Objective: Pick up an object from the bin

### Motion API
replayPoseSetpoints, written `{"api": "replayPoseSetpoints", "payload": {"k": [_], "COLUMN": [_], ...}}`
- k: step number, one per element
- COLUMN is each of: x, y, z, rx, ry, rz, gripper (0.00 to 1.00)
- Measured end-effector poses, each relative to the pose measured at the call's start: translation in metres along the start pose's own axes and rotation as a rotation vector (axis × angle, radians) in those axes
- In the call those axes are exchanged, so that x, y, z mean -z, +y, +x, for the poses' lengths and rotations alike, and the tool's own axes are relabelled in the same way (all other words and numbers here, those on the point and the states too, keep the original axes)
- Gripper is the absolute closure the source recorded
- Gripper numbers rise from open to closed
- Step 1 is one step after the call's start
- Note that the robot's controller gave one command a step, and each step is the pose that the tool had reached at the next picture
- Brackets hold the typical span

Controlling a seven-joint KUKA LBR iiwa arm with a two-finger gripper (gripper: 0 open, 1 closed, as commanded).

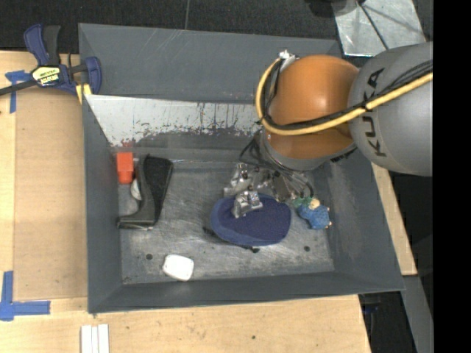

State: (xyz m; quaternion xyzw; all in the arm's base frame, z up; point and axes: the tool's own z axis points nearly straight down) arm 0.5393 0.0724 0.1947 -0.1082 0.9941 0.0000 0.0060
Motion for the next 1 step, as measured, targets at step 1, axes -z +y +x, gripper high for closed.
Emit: {"api": "replayPoseSetpoints", "payload": {"k": [1], "x": [0.0293], "y": [0.0245], "z": [-0.0037], "rx": [0.129], "ry": [0.004], "rz": [-0.002], "gripper": [1.00]}}
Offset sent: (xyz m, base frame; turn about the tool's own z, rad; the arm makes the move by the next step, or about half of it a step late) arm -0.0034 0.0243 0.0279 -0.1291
